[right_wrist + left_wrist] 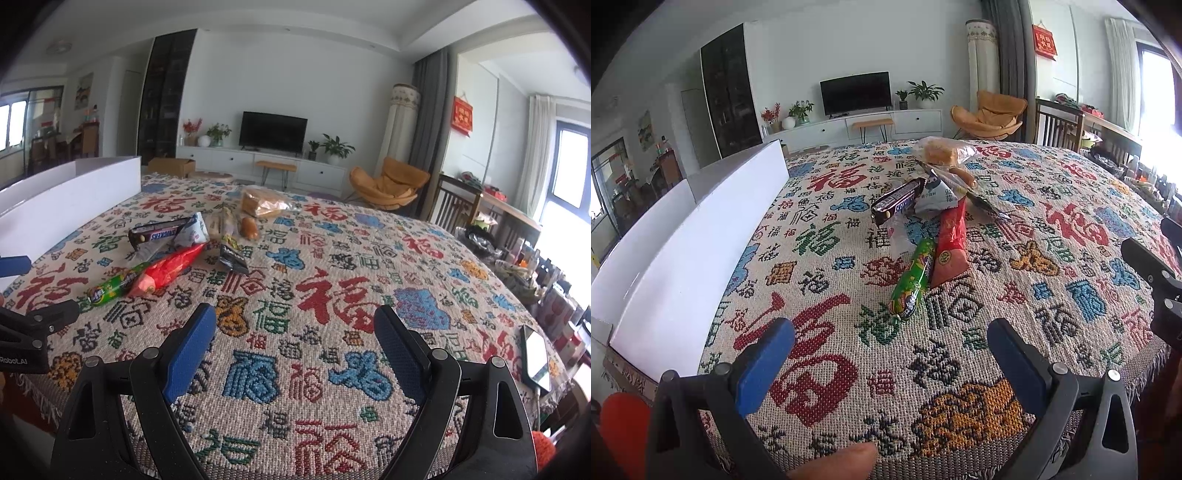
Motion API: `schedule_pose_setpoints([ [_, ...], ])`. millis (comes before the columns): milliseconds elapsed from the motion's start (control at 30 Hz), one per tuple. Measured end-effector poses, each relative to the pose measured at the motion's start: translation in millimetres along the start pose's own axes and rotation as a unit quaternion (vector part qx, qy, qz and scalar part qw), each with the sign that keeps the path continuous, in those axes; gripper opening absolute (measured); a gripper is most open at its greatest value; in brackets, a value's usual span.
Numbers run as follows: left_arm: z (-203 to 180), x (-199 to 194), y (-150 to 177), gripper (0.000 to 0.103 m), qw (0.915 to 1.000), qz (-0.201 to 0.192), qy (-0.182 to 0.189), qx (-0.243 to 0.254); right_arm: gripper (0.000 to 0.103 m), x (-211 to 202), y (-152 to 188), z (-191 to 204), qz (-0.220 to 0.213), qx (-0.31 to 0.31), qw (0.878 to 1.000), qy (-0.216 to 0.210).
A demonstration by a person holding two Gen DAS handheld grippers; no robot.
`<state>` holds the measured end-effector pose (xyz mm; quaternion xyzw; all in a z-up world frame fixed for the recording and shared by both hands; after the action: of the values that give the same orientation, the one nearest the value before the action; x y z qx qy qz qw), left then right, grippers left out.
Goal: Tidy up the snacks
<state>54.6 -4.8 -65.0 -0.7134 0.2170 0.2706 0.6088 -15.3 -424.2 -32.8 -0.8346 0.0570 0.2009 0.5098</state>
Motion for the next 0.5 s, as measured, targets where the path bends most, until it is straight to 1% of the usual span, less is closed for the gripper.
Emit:
schedule_pose_setpoints([
  [500,4.2,4.3,1.0,0.103,1.0,0.006,-0.001,-0.004,0.09,4.7,3.2,5.7,0.007,-0.008,1.0,-0.008],
])
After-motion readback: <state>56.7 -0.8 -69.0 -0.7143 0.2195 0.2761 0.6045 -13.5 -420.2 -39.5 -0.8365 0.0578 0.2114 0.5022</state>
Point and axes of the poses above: each gripper's, at about its wrist camera, not at the fingertips, and x roughly the way its jaws point, z to its left, y to its underside, the point moved 7 cm from there along x, roughly the way its jaws point, and after that the axes turned 14 degrees about -x, right-handed, at the moved point
